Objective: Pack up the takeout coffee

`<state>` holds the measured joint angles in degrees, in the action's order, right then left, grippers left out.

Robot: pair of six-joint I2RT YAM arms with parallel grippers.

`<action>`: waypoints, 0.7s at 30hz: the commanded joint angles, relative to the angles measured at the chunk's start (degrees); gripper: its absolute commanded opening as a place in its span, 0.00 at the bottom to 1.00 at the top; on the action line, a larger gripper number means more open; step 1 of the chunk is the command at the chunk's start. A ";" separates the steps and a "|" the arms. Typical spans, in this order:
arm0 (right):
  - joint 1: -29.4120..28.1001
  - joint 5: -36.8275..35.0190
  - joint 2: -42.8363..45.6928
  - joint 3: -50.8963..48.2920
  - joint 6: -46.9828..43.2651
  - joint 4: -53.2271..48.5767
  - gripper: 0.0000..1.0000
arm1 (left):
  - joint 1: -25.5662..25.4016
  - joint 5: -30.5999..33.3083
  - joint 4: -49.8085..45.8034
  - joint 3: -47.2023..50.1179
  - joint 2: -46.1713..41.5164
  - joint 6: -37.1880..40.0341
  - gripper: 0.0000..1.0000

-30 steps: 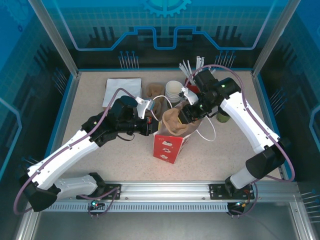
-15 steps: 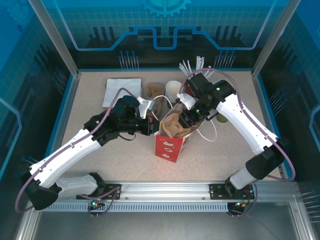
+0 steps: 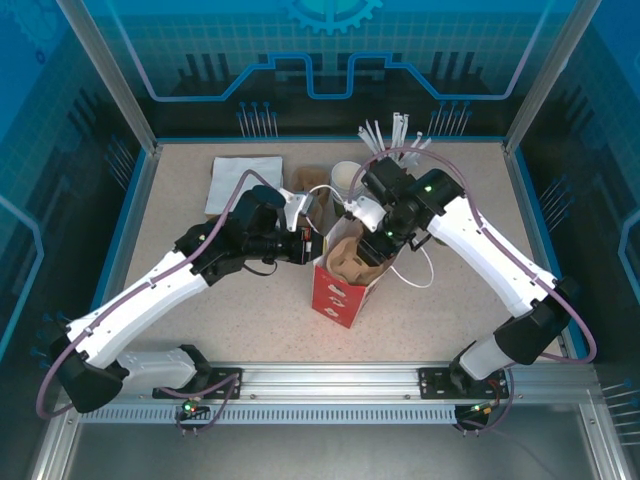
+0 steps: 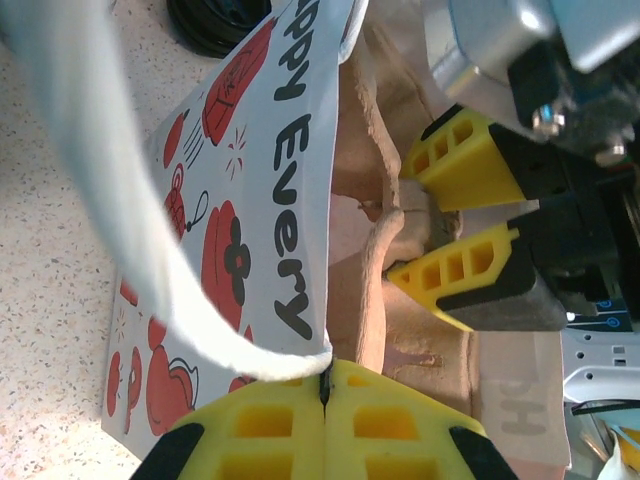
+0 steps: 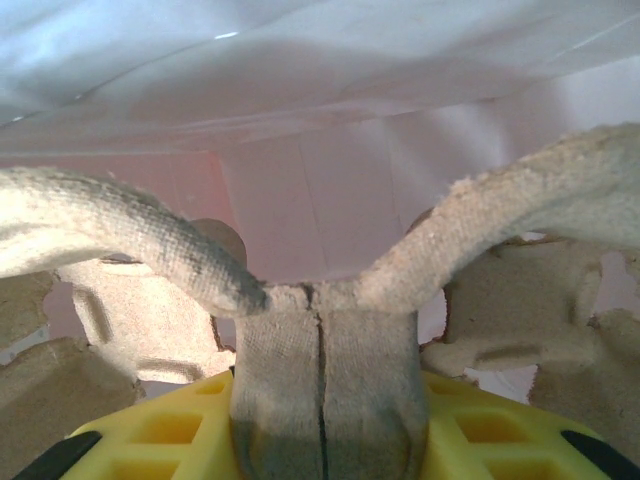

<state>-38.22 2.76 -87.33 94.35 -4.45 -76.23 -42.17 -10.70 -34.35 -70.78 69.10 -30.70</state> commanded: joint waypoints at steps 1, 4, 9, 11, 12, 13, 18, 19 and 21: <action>-1.87 -2.18 0.77 -1.25 -1.87 -0.77 0.40 | -0.24 1.11 0.86 -1.82 0.40 -2.56 0.00; -2.77 -3.06 0.27 -2.20 -2.15 -1.08 0.40 | -0.19 1.08 1.26 -1.54 0.56 -3.21 0.00; -3.94 -4.37 -0.99 -2.94 -2.06 -1.73 0.40 | -0.22 0.42 1.98 -1.54 1.03 -3.83 0.00; -4.06 -5.16 -1.22 -3.35 -1.73 -1.66 0.40 | -0.27 0.57 2.01 -1.54 1.12 -4.14 0.00; -4.02 -5.38 -1.26 -3.59 -1.70 -1.60 0.40 | -0.31 0.83 1.92 -1.42 1.12 -4.43 0.00; -4.05 -5.33 -1.26 -3.87 -1.64 -1.47 0.40 | -0.35 1.21 1.83 -1.37 1.12 -4.67 0.00; -4.10 -5.60 -1.57 -5.02 -1.11 -1.47 0.40 | -0.29 1.56 1.92 -1.05 1.22 -5.30 0.00; -4.14 -5.82 -1.75 -5.22 -1.01 -1.57 0.40 | -0.31 1.47 1.83 -1.14 1.23 -5.10 0.00; -4.13 -6.11 -2.04 -5.85 -0.87 -1.48 0.40 | -0.35 1.64 1.65 -1.37 1.14 -4.83 0.00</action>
<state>-41.60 -2.31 -88.44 89.71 -5.58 -76.01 -42.17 -10.31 -33.93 -70.78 70.15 -34.63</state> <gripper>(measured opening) 0.399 0.041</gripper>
